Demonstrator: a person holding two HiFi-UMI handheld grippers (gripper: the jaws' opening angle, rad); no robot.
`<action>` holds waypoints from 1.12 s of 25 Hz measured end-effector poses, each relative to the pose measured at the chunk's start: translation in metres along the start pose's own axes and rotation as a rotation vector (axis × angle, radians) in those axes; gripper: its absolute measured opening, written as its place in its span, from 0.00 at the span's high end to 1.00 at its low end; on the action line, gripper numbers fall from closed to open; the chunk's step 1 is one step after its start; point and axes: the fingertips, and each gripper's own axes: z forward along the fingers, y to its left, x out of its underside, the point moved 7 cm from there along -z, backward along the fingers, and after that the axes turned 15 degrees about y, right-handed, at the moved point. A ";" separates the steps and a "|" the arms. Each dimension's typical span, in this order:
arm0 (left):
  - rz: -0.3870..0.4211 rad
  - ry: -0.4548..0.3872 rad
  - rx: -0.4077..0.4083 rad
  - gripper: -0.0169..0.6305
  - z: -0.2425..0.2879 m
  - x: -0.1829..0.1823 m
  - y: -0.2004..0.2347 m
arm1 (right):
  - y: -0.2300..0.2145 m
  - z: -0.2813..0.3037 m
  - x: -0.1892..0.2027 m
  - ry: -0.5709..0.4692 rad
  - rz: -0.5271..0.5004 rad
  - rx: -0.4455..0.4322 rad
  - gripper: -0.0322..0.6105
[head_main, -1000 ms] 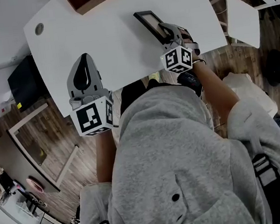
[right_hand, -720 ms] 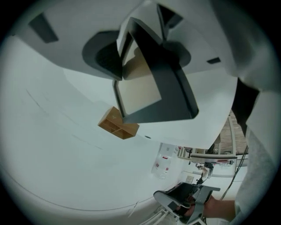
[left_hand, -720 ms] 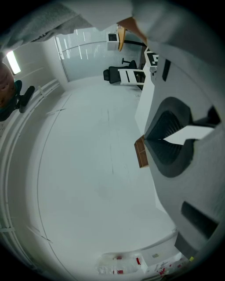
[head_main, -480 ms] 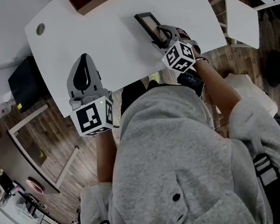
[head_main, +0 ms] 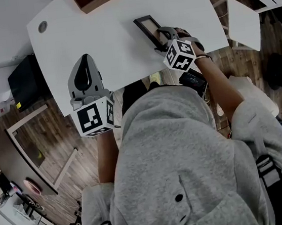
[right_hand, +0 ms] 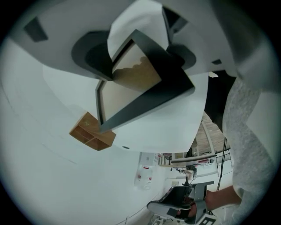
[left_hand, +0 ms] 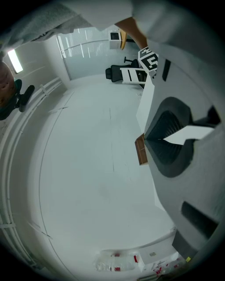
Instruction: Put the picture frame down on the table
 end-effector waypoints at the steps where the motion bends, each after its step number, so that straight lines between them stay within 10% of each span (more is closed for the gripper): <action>1: -0.002 -0.002 -0.001 0.94 -0.001 0.000 0.001 | 0.001 0.000 0.000 0.006 -0.001 -0.010 0.48; 15: -0.018 -0.033 0.000 0.94 -0.009 0.003 0.005 | 0.016 -0.001 -0.006 0.080 -0.016 -0.243 0.37; 28: -0.028 -0.040 0.004 0.94 -0.010 0.005 0.004 | 0.011 -0.016 -0.009 -0.018 0.103 -0.240 0.37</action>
